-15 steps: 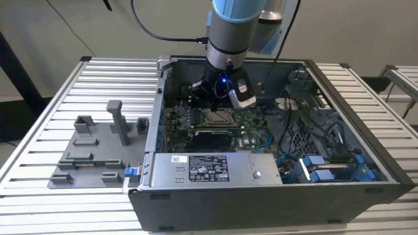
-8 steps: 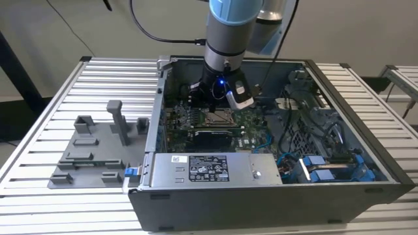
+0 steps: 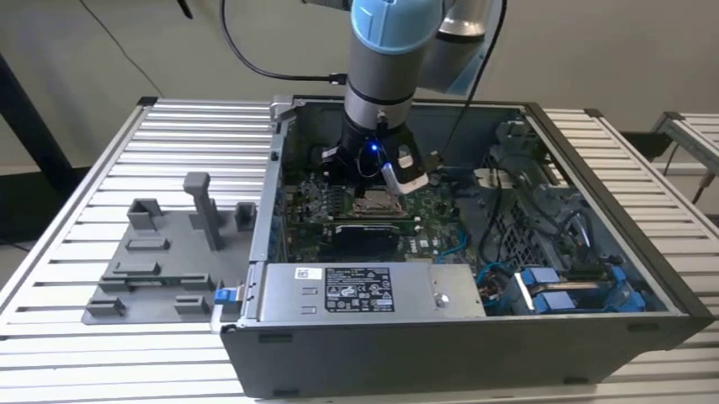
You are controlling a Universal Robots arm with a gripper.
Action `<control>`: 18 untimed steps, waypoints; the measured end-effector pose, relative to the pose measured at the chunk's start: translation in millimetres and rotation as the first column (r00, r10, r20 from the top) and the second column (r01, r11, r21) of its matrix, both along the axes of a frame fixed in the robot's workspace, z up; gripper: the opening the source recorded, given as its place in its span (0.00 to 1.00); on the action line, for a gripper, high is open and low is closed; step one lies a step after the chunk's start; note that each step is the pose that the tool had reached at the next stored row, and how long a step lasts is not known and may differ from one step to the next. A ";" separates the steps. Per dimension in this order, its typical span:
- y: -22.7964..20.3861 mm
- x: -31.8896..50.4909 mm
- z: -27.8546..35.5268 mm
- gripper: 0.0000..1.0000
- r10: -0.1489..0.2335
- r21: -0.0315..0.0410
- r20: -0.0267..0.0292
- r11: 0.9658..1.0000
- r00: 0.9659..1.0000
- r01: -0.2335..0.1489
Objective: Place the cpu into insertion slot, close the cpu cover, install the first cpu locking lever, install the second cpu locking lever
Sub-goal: 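Install the second cpu locking lever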
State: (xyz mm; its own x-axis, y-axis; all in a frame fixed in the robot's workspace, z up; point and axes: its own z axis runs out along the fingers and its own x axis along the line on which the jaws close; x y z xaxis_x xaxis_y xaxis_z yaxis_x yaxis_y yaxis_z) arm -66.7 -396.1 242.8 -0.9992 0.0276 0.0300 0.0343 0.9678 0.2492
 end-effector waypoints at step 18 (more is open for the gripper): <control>0.7 -12.2 -26.5 0.11 0.000 0.001 0.004 1.000 1.000 0.000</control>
State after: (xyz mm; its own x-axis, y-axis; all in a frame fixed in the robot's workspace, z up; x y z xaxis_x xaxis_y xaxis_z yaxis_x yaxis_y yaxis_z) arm -78.9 -395.4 216.3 -0.9993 0.0279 0.0258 0.0334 0.9676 0.2502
